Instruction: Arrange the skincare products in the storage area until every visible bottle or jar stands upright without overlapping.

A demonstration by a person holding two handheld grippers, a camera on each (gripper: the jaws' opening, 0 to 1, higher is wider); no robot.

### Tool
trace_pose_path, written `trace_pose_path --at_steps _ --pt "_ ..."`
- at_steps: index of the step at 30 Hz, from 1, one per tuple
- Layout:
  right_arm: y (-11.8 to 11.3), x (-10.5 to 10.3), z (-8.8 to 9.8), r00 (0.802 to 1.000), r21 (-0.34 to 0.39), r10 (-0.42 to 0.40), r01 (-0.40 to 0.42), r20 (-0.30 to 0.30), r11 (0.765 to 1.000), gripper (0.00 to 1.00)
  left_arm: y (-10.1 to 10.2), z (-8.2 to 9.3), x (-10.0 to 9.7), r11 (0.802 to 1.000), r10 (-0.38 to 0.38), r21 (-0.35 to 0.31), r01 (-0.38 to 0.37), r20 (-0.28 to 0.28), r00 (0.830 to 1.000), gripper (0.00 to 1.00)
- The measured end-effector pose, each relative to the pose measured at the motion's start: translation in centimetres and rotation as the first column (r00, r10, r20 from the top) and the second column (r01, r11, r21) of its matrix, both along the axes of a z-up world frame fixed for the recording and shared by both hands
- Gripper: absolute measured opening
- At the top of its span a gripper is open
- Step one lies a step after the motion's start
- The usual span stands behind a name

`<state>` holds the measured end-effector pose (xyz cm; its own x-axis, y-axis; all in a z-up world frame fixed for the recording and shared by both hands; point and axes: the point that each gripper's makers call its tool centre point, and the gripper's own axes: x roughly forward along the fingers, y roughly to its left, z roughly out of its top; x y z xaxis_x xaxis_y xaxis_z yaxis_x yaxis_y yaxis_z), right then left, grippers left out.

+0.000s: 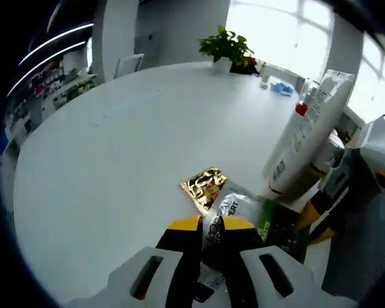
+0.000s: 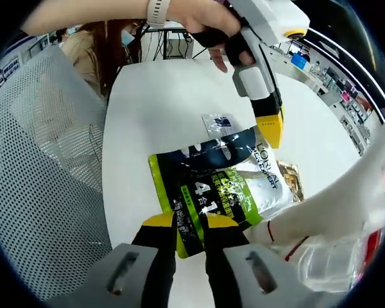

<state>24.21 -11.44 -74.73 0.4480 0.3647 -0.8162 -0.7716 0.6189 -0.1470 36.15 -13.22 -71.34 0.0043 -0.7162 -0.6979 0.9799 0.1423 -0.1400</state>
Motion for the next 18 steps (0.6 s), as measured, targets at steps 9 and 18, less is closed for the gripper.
trace_pose_path --at_steps 9,18 --pt "0.0 0.0 0.0 1.000 -0.004 -0.001 0.001 0.001 1.000 0.17 2.0 -2.4 -0.1 0.996 0.056 0.066 -0.054 -0.028 0.998 0.08" --pt "0.0 0.0 0.0 1.000 -0.002 -0.004 0.004 -0.001 1.000 0.17 2.2 -3.1 0.4 0.993 0.082 0.085 -0.079 -0.033 0.996 0.05"
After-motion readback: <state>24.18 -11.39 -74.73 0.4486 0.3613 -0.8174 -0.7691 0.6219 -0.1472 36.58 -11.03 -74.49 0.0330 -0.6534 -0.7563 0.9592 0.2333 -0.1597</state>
